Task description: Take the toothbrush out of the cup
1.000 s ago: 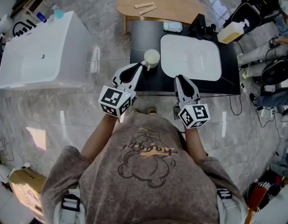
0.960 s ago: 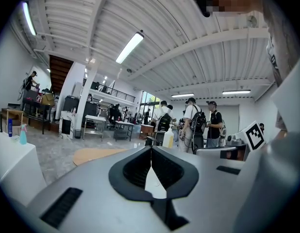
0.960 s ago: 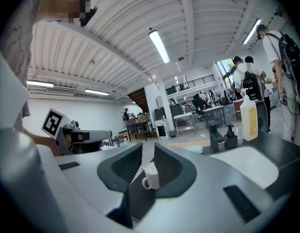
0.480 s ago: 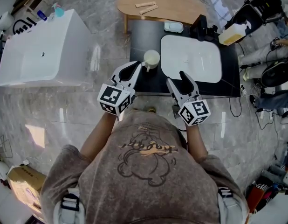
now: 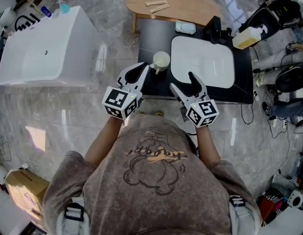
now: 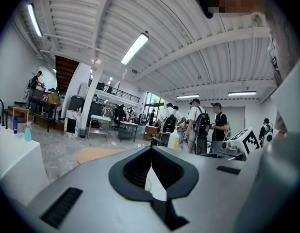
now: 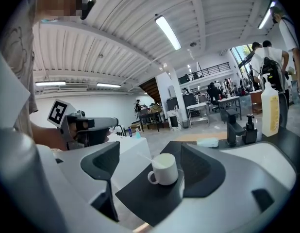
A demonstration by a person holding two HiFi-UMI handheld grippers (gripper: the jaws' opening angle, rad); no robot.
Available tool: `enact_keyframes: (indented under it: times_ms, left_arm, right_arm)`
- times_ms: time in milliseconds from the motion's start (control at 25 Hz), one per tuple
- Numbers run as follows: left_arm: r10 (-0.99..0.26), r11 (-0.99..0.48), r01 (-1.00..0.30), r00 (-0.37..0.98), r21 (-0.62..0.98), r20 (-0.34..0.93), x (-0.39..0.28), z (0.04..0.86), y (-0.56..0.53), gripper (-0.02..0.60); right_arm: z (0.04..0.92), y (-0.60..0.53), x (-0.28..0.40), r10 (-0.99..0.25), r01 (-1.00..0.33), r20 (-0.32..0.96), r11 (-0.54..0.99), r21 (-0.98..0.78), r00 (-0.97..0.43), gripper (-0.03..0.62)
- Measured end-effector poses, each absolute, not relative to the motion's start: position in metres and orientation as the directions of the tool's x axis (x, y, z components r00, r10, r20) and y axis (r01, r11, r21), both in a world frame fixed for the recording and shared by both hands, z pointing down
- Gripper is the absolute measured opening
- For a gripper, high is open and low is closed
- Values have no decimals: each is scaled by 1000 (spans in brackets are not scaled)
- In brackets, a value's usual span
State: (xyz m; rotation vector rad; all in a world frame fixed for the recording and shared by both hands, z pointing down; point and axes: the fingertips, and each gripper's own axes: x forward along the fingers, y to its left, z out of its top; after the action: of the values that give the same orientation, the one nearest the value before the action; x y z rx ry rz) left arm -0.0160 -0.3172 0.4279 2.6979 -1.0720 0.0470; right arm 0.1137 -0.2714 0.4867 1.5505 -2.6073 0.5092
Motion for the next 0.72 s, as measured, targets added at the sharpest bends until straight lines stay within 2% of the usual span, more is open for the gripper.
enact_keyframes:
  times_ms: [720]
  left_arm:
    - [-737,-633,-744,664,214,128,-51,429,-315,21]
  right_arm:
    - [551,-334,55,-705,-786,372,605,-129,-604,383]
